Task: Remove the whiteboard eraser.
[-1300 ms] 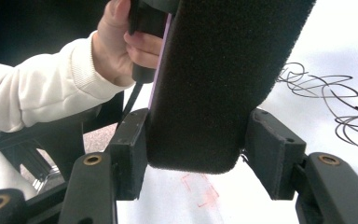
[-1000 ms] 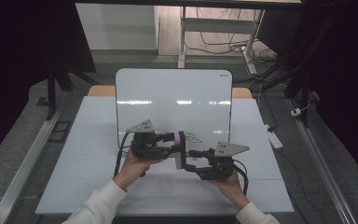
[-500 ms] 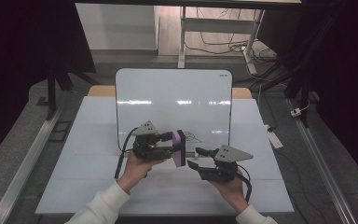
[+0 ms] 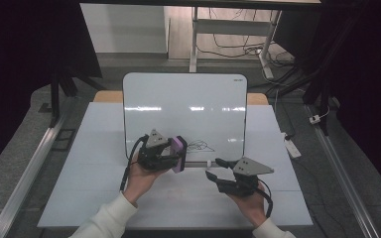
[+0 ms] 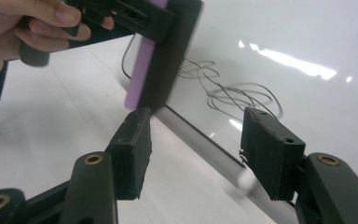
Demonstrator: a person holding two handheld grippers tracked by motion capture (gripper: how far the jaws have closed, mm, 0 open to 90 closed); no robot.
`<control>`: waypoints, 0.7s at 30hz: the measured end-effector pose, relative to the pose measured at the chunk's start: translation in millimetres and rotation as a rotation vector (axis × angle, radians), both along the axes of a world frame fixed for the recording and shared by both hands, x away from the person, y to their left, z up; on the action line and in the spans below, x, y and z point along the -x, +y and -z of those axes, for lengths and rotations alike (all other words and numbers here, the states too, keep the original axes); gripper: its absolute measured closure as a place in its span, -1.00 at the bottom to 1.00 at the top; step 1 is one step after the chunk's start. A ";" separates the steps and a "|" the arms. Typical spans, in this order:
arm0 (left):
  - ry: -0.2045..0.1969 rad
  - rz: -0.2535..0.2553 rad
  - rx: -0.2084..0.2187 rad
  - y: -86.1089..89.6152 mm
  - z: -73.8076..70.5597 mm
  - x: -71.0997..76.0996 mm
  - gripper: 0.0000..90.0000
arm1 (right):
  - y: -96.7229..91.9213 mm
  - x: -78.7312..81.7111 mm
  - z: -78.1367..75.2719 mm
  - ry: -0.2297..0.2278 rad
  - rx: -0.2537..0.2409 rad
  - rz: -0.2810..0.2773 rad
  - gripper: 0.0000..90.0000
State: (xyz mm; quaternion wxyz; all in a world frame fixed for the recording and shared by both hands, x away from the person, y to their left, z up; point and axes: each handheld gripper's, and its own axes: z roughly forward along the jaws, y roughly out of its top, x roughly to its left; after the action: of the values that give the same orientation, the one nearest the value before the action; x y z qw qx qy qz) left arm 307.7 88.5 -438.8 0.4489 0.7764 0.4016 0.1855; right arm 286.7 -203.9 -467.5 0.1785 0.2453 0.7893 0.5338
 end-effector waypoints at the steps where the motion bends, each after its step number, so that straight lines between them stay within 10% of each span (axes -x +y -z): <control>1: -0.010 -0.008 -0.022 0.9 -0.5 0.7 -0.11 | 0.0 0.0 0.0 0.000 0.000 0.000 -0.06; 21: -0.104 -0.055 -0.224 27.2 -17.0 1.2 -0.11 | -83.9 -3.3 22.4 0.040 0.060 0.173 -0.16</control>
State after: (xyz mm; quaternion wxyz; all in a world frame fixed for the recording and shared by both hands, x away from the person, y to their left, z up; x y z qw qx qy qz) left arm 306.6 115.7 -421.8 0.3745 0.7996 0.3756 0.2815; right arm 290.0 -287.9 -489.8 0.2152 0.3177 0.7842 0.4877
